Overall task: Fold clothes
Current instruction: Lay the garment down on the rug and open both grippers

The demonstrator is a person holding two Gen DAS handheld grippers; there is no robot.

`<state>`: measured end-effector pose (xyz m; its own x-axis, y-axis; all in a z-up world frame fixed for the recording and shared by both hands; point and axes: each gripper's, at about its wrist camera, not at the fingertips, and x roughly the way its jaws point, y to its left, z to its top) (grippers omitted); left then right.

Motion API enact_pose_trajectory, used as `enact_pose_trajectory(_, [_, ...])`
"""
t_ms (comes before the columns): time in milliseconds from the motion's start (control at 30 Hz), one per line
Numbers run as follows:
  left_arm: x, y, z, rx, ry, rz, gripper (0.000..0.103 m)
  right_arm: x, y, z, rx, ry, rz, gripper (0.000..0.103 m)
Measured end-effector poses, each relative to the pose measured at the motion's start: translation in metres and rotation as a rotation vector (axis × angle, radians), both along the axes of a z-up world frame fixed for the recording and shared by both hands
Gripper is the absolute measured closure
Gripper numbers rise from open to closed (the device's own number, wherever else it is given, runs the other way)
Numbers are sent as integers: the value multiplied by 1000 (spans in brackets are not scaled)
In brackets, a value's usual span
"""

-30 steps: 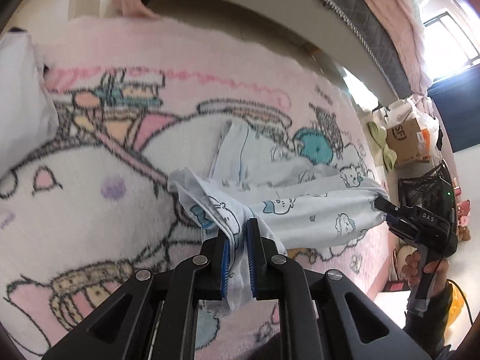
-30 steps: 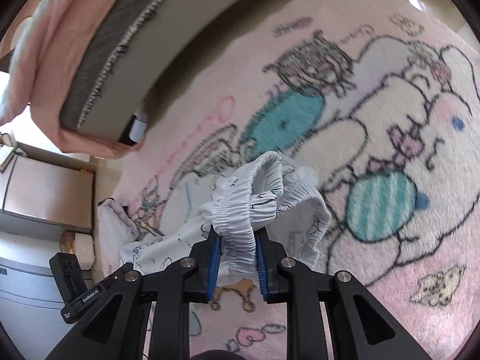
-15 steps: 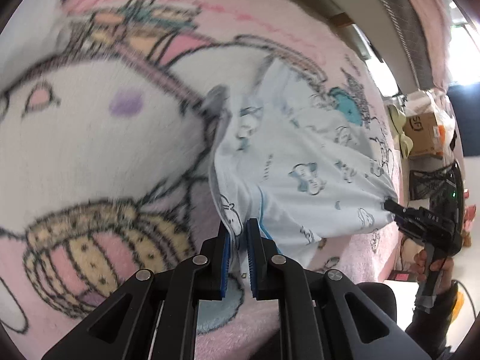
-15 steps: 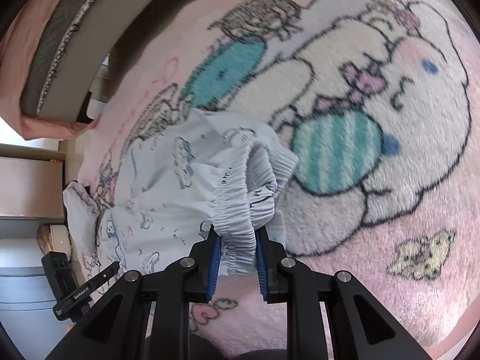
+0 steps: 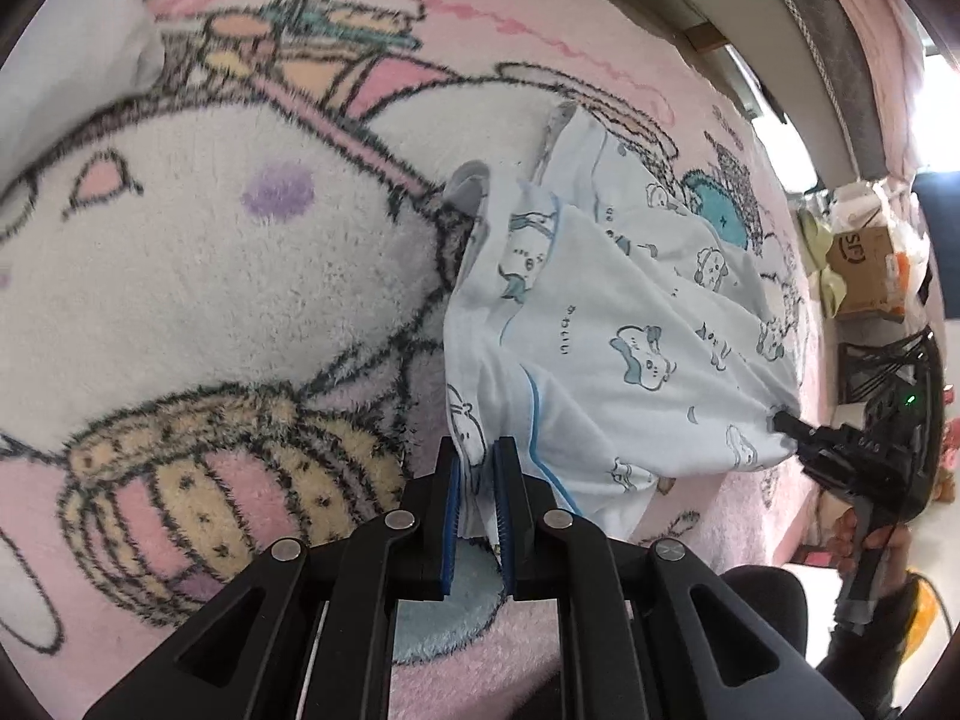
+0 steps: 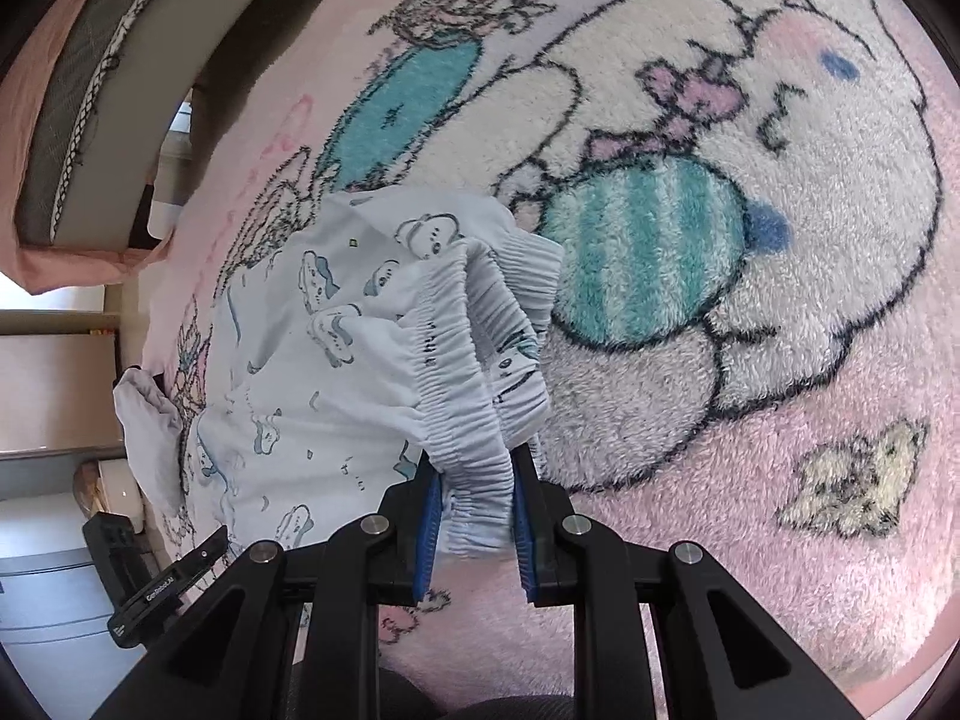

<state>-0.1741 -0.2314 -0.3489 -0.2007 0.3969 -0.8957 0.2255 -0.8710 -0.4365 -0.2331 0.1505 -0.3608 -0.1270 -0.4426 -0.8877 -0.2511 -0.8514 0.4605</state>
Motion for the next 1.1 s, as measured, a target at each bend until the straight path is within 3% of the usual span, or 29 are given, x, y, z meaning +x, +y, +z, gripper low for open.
enact_pose_trajectory(100, [-4, 1, 12, -46, 4, -4, 89, -2, 1, 11, 1, 11, -12, 74])
enact_pose_trajectory(167, [-4, -1, 24, -69, 31, 4, 74, -2, 3, 22, 10, 26, -28, 68])
enact_pose_trajectory(200, [-5, -2, 32, -60, 55, 16, 45, -2, 5, 26, 7, 35, -37, 64])
enact_pose_trajectory(233, [-6, -4, 39, -51, 79, 28, 9, -3, 8, 30, 3, 44, -47, 61])
enact_pose_trajectory(267, [-6, -6, 46, -43, 103, 40, 0, -3, 11, 34, 0, 51, -59, 52])
enact_pose_trajectory(300, [-7, -7, 53, -34, 127, 52, 0, -4, 14, 38, -3, 57, -71, 42])
enact_pose_trajectory(333, [-8, -9, 61, -12, 155, 65, 0, -5, 17, 41, -1, 63, -81, 38])
enact_pose_trajectory(433, [-16, -3, 77, 73, 219, 83, 0, -9, 27, 43, 17, 57, -117, 35])
enact_pose_trajectory(600, [-42, 42, 86, -24, 232, -18, 0, -12, 40, 39, -7, 27, -180, 35])
enact_pose_trajectory(733, [-62, 102, 82, -33, 231, -158, 0, -12, 45, 37, -10, 19, -213, 35])
enact_pose_trajectory(900, [-92, 181, 65, 33, 188, -297, 0, -9, 59, 39, -42, 19, -294, 35])
enact_pose_trajectory(1100, [-119, 247, 39, 76, 64, -341, 0, -7, 81, 48, -34, 39, -378, 35])
